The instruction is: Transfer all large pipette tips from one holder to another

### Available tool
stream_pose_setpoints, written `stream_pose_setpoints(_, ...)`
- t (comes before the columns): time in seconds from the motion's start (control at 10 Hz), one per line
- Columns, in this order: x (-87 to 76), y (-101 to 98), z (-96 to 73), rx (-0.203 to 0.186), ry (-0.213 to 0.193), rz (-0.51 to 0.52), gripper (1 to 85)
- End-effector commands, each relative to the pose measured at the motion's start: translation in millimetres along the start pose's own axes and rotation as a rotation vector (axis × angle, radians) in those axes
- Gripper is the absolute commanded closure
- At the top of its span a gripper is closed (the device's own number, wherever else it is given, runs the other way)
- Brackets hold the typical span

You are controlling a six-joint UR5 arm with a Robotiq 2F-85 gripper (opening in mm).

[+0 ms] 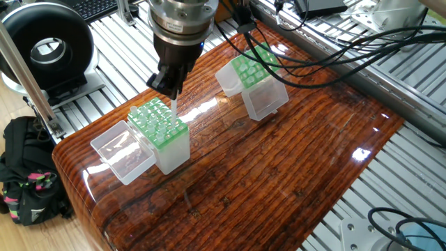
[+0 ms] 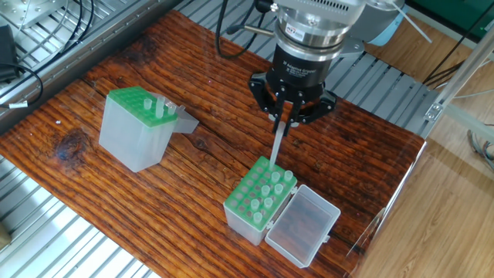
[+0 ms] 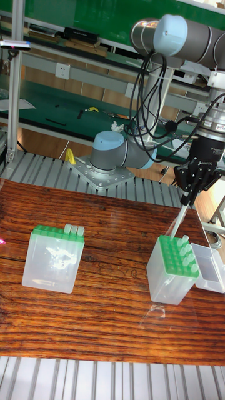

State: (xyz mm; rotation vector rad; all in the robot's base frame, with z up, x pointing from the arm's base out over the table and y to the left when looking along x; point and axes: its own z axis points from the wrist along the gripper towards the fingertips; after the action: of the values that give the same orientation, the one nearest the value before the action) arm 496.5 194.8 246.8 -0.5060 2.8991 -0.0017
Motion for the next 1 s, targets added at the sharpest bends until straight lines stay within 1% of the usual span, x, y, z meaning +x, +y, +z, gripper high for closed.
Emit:
stream_pose_setpoints(0.0,2.0,6.6,6.0,-0.02,0.014,0.004,83.7)
stream_pose_setpoints(0.3,3.6,8.0,6.3,-0.026,0.02,-0.014,76.3)
stream_pose_setpoints(0.4,4.2,8.6,6.3,-0.028,0.022,-0.016,75.3)
stream_pose_setpoints(0.7,6.3,9.8,6.2,-0.033,0.03,-0.027,68.7)
stream_pose_setpoints(0.9,6.1,10.1,6.3,-0.035,0.029,-0.031,67.0)
